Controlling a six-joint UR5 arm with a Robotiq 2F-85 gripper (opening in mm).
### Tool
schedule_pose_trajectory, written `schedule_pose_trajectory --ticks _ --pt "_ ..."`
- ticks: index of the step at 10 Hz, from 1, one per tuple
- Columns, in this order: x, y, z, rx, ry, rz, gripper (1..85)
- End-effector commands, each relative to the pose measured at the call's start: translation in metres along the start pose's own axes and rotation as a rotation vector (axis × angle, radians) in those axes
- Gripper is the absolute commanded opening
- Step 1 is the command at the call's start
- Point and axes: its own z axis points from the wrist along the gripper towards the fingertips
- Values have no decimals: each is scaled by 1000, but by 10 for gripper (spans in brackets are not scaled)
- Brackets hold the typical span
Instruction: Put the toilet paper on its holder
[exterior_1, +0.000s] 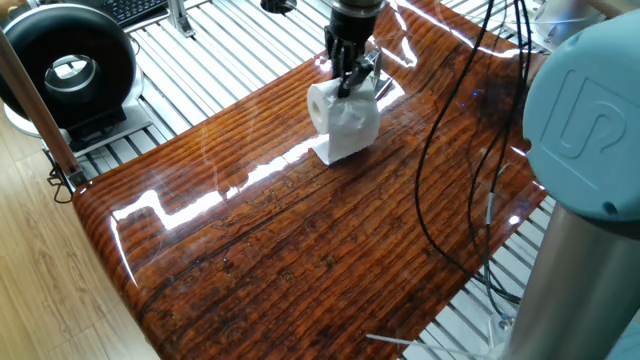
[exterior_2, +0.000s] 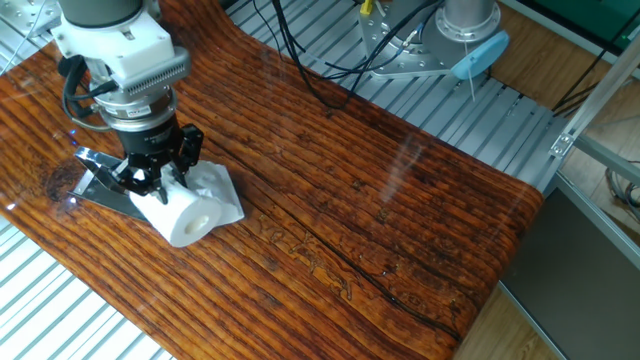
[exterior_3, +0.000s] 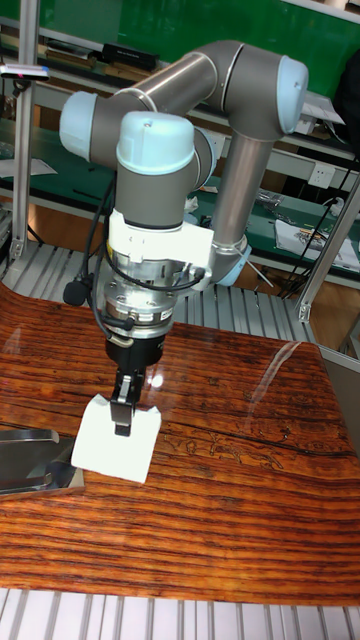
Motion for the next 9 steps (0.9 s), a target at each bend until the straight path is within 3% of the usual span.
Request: schedule_pose_trajectory --ticks 1,4,9 --pt "8 1 0 11 -10 -18 10" --pt "18 2 2 16 15 -15 10" --pt "21 -2 -1 12 -3 -40 10"
